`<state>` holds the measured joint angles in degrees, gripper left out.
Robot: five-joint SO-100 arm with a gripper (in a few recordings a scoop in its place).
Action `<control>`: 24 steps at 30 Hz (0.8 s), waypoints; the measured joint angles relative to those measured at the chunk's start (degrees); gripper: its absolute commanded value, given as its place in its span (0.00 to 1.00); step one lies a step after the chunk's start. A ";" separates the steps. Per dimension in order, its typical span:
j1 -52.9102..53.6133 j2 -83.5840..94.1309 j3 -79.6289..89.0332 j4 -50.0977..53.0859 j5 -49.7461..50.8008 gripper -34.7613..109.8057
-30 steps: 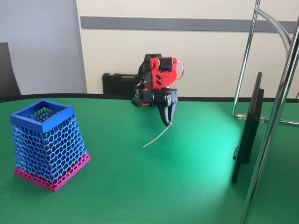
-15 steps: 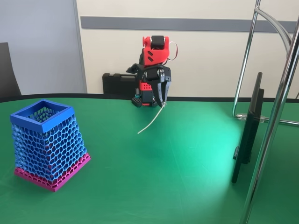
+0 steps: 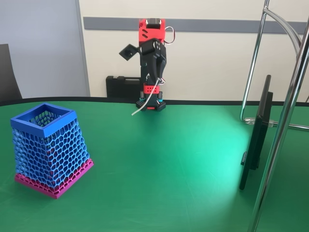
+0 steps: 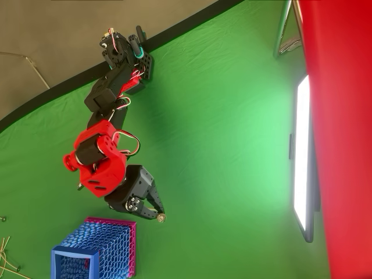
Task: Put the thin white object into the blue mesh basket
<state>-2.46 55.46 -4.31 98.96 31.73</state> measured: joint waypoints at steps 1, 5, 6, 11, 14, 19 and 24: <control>0.26 0.00 -1.76 0.00 -0.79 0.24; 2.29 0.00 -7.38 0.00 -3.87 0.24; 2.81 0.00 -8.61 0.00 -4.66 0.24; 4.57 0.44 -10.81 -0.70 -6.94 0.24; 6.06 0.53 -10.81 -1.76 -8.17 0.24; 7.82 0.53 -10.81 -3.87 -9.93 0.24; 9.23 -0.44 -9.84 -5.71 -9.49 0.24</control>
<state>6.77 55.02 -14.15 93.25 22.24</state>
